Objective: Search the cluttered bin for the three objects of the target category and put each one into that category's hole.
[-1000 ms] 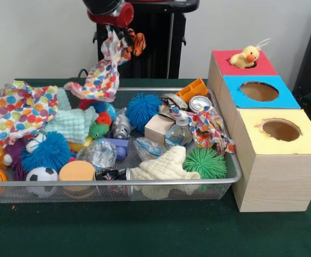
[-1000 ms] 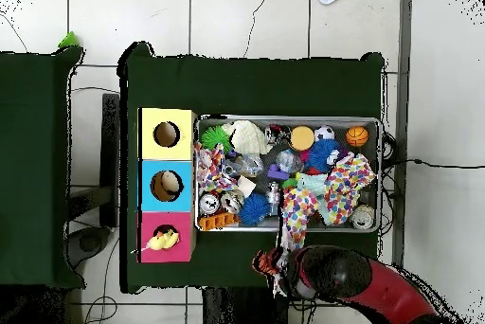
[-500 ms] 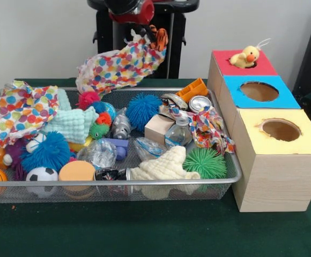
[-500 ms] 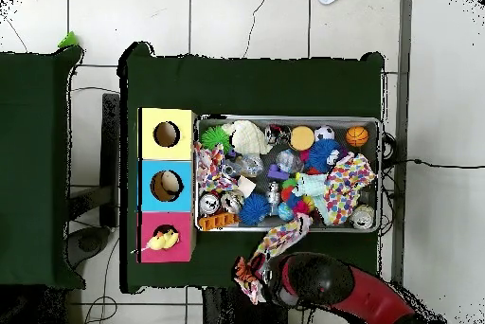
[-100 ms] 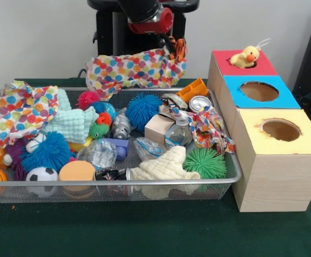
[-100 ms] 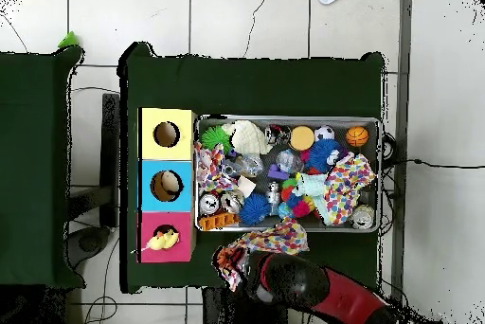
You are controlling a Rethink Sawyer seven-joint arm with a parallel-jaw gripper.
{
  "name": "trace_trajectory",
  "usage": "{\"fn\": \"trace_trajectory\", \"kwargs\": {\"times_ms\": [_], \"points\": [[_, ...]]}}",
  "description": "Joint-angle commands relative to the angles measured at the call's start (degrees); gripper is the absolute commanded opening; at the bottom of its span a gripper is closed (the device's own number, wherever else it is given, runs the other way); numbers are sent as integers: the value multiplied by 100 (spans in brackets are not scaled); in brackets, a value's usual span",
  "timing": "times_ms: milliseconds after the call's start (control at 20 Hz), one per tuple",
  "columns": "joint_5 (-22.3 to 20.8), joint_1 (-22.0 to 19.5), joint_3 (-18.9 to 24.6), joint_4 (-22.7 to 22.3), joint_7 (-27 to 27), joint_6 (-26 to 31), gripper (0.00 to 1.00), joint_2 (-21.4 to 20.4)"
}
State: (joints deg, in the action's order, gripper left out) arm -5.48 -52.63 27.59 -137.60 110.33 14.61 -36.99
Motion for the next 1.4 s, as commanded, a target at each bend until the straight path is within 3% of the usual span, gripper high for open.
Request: {"fn": "trace_trajectory", "kwargs": {"times_ms": [50, 800, 1100, 1400], "points": [[502, 382, 481, 94, 1253, -802, 0, 480], [1082, 1101, 366, 14, 1590, -1269, 0, 348], [1228, 1188, 379, -8, 1601, -1330, 0, 331], [1352, 1098, 671, -224, 1582, -1117, 0, 35]]}}
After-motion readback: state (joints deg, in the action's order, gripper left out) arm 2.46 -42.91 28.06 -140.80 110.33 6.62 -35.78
